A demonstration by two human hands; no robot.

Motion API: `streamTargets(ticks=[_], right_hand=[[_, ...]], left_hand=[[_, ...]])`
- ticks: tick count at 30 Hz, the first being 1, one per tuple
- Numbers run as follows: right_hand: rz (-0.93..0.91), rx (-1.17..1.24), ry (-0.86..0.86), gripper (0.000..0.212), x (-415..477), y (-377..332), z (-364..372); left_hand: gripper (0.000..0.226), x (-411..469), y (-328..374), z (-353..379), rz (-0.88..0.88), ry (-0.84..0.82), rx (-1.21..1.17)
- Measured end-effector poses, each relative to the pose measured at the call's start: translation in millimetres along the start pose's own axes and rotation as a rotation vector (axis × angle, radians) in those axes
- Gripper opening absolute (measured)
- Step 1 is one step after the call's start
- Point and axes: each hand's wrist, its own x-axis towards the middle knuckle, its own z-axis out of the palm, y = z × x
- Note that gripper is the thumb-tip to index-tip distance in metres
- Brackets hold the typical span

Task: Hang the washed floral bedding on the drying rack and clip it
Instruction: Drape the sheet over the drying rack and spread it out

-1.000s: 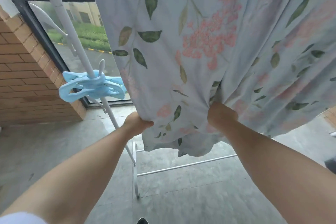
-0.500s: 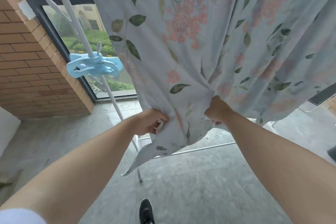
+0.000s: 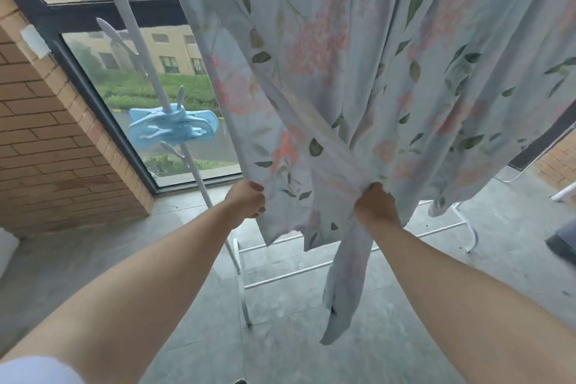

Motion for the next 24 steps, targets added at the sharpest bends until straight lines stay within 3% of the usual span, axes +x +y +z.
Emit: streamTargets(ticks=[2, 4, 10, 12, 15, 17, 21, 23, 24], right_hand=[[0.08, 0.045, 0.099, 0.029, -3, -1, -4], [0.121, 0.051, 0.114, 0.032, -8, -7, 0], [0.111, -0.049, 0.126, 0.031, -38, -10, 20], [0.106, -0.116, 0.12, 0.04, -47, -7, 24], [0.129, -0.174, 0.124, 0.033, -53, -8, 30], [0.152, -0.126, 0.154, 0.02, -53, -11, 29], [0.133, -0.001, 0.298, 0.015, -53, -8, 24], [0.134, 0.1, 0.33, 0.016, -54, -7, 23], [0.122, 0.131, 0.327, 0.022, -55, -7, 23]], left_hand=[[0.015, 10, -12, -16, -0.021, 0.044, -0.001], [0.027, 26, -18, -30, -0.014, 0.065, -0.017], [0.036, 71, -3, -47, 0.046, 0.01, -0.147], [0.026, 88, 2, -48, 0.058, -0.019, -0.206], [0.062, 123, 9, -50, 0.03, -0.003, -0.232], [0.075, 146, 14, -49, 0.017, 0.03, -0.276], [0.107, 211, 4, -46, 0.097, 0.086, -0.285], [0.11, 233, 2, -43, 0.142, 0.092, -0.252], [0.099, 220, 9, -45, 0.165, 0.078, -0.252]])
